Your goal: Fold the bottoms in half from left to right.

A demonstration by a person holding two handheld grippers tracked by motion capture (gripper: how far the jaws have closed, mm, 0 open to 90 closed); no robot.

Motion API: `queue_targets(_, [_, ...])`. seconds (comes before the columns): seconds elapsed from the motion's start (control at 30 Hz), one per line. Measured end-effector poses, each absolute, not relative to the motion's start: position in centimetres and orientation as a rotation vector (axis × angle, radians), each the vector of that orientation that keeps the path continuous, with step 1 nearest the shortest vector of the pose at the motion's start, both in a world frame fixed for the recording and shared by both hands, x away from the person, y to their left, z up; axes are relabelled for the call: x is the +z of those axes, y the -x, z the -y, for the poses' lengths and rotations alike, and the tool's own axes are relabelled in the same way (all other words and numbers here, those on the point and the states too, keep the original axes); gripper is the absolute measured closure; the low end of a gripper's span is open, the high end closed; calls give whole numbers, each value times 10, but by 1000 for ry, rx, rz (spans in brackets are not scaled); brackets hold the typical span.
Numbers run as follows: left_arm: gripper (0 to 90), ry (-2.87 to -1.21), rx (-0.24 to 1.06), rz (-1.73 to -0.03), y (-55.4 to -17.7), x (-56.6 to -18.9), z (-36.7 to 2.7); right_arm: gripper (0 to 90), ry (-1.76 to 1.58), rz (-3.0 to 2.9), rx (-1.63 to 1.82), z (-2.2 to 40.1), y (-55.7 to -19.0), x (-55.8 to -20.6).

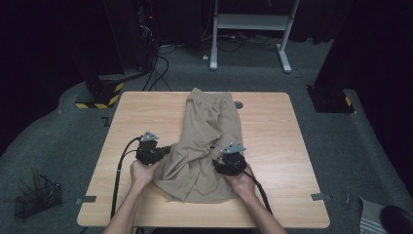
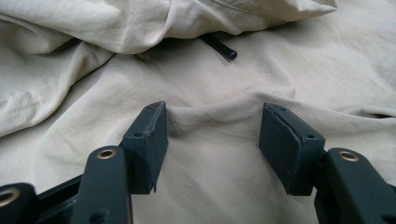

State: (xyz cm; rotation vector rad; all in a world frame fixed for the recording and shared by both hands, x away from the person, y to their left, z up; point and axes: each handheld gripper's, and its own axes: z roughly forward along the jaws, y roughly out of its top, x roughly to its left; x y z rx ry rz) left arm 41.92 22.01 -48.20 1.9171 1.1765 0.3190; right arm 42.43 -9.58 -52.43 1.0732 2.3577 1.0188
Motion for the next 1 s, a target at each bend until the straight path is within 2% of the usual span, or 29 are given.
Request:
queue_targets(0.17, [899,-1956,382,-1168,-419,-479,-218,420,-1071,-2358,1018,96,-424,-524])
queue_targets(0.2, [827,-1949,395,-1197,-420,-482,-221,420,-1072,-2358,1018,96,-424,-524])
queue_targets(0.23, [686,-1951,413,-1237,-420,-487,-227,419,-1072,-2358,1018,96,-424,-524])
queue_targets(0.33, [502,-1994,483,-1322,-420,-498,-232,419,-1072,-2358,1017,96,-424,-524])
queue_targets(0.43, [414,-2013,517,-1394,-423,-510,-236,419,-1078,-2358,1017,96,-424,-524])
queue_targets(0.53, [401,-2027,523,-1397,-424,-516,-234,419,-1080,-2358,1017,96,-424,-524])
queue_targets(0.7, [499,-2036,534,-1344,-423,-517,-234,419,-1079,-2358,1016,96,-424,-524])
queue_targets(0.73, [587,-2036,527,-1346,-423,-516,-234,419,-1079,-2357,1016,96,-424,-524])
queue_targets(0.87, [827,-2047,489,-1337,-423,-514,-232,420,-1073,-2358,1014,95,-424,-524])
queue_targets(1.0, [866,-2009,418,-1353,-426,-514,-235,419,-1080,-2351,1014,93,-426,-524])
